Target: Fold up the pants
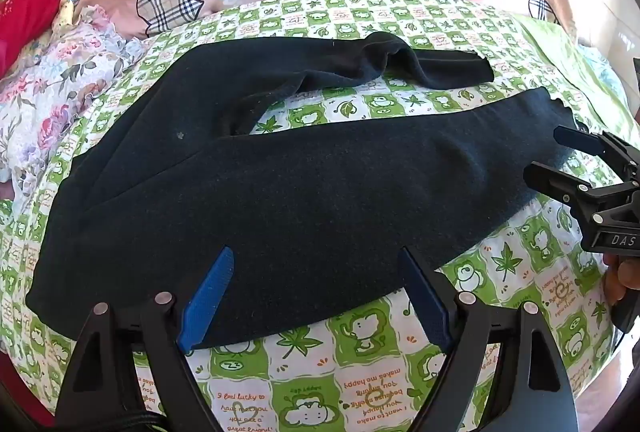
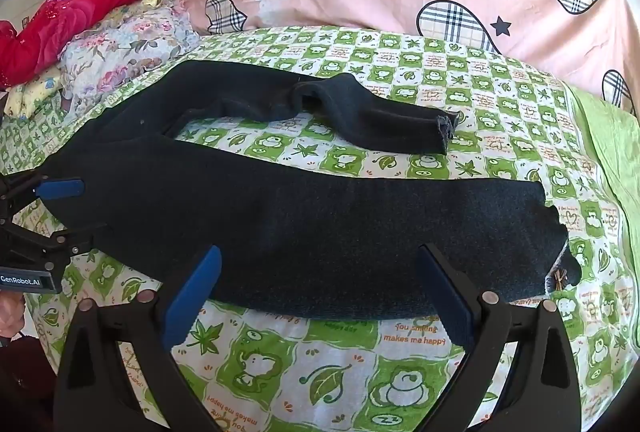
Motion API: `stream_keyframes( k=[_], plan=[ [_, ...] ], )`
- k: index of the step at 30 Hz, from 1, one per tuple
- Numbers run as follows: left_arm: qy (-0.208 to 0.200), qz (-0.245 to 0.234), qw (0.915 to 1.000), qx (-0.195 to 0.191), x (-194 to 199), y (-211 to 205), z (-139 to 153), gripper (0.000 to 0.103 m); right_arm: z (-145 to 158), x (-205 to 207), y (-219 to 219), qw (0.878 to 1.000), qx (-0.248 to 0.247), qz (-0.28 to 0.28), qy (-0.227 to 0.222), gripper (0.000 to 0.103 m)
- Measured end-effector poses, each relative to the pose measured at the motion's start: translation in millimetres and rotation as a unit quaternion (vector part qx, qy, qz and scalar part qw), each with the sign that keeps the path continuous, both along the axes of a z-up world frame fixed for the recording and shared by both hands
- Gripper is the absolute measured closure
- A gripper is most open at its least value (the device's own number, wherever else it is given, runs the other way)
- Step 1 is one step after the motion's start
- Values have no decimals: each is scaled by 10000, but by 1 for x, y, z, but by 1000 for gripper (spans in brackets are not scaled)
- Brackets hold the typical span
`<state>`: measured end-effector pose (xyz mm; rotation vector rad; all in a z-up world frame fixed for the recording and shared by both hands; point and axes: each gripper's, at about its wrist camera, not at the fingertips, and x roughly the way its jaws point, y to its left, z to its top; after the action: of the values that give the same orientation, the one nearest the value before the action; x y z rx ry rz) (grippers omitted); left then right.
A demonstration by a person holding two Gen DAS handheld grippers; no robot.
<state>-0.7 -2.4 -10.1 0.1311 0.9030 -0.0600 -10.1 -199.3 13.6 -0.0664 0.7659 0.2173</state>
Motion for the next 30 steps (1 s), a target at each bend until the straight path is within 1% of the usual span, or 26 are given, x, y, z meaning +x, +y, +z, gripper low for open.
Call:
stream_keyframes(
  k=[30],
  plan=[
    [38, -51, 10000, -32, 2, -3, -2, 18, -1, 2, 0, 10000, 10, -9, -7, 5]
  ],
)
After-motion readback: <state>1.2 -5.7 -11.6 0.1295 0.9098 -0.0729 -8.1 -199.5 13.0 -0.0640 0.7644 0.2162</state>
